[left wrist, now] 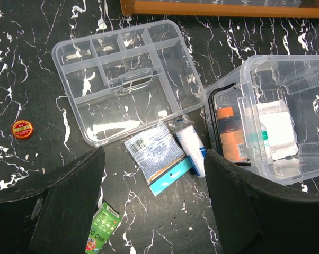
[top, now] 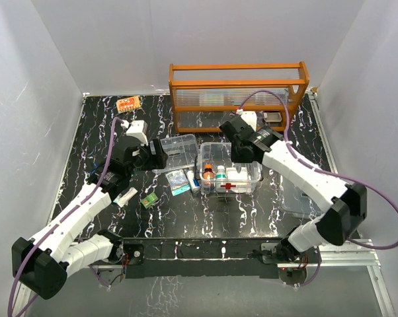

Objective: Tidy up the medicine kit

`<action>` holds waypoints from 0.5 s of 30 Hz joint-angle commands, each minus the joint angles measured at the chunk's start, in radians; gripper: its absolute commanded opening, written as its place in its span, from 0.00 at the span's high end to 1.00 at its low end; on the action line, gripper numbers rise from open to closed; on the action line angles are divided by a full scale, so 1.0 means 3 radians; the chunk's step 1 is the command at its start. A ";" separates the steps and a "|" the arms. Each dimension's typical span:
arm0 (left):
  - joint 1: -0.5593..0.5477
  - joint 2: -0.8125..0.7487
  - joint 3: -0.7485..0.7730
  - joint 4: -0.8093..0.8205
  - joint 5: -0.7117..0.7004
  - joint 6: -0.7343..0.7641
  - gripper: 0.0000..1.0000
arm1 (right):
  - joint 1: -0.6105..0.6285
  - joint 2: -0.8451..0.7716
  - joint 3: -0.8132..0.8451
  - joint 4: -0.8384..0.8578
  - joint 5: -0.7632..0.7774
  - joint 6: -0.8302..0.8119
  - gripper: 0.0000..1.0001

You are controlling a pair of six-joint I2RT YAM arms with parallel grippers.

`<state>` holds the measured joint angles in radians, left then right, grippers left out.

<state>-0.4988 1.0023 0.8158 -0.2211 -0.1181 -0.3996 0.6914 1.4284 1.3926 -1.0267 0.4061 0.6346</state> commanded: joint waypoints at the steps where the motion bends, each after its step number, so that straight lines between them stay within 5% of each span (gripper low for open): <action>1: 0.0007 -0.0062 -0.0004 0.0144 -0.0051 0.0082 0.26 | -0.0014 0.0198 0.0149 -0.0370 0.0438 0.0008 0.93; 15: 0.0009 -0.0046 0.0021 0.0099 0.0053 0.0192 0.25 | -0.0132 0.0917 0.0011 -0.0361 0.0652 0.0093 0.92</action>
<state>-0.4988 1.0023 0.8158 -0.2058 -0.1074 -0.3592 0.6636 1.6752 1.3914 -1.1496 0.5564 0.6491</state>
